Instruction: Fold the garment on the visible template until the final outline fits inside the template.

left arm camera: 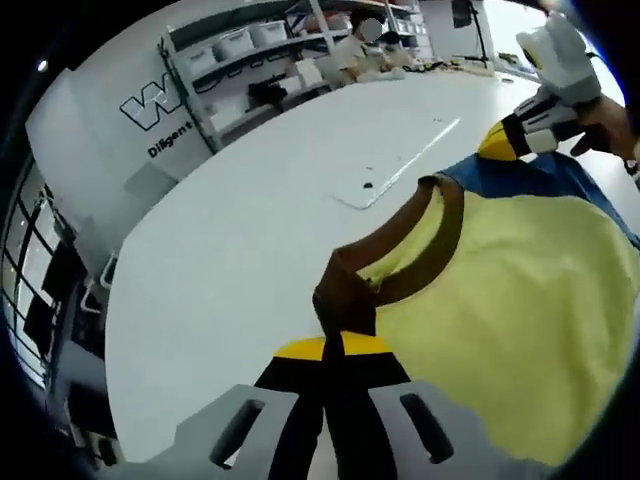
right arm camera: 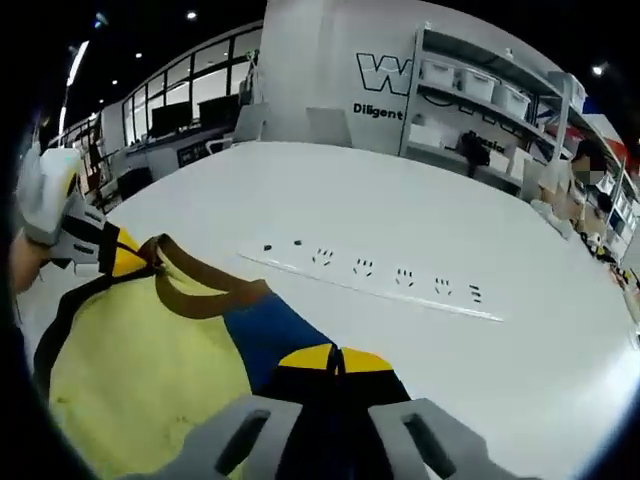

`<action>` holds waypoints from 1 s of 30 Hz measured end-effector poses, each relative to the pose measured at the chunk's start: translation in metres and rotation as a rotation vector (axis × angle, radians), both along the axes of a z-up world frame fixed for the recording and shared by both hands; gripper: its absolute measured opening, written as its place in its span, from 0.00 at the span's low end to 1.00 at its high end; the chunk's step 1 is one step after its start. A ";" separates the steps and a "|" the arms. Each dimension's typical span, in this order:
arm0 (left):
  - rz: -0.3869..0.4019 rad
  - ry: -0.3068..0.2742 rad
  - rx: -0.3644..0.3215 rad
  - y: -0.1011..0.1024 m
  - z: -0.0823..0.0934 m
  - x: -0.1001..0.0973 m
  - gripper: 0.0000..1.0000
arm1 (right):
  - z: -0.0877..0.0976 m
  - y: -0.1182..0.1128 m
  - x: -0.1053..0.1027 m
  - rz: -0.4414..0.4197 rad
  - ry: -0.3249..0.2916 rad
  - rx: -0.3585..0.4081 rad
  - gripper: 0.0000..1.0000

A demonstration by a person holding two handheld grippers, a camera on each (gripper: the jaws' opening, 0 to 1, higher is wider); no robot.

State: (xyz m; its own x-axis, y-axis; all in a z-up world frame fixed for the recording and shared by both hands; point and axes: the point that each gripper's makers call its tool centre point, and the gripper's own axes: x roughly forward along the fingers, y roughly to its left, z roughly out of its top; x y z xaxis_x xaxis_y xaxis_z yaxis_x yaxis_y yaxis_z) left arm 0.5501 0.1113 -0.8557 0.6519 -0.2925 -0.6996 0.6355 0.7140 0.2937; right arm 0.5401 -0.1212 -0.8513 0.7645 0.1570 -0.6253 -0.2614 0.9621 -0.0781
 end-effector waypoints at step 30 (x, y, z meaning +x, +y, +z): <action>-0.004 0.006 -0.281 -0.019 0.070 -0.088 0.70 | 0.059 0.045 -0.073 0.142 0.007 0.216 0.80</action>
State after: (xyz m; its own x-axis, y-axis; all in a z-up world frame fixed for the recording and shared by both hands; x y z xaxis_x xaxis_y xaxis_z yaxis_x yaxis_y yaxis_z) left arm 0.4622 0.0926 -0.7854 0.6466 -0.4779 -0.5946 0.6397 0.7643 0.0813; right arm 0.4670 -0.0764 -0.7926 0.7211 0.3930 -0.5706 -0.3946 0.9099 0.1280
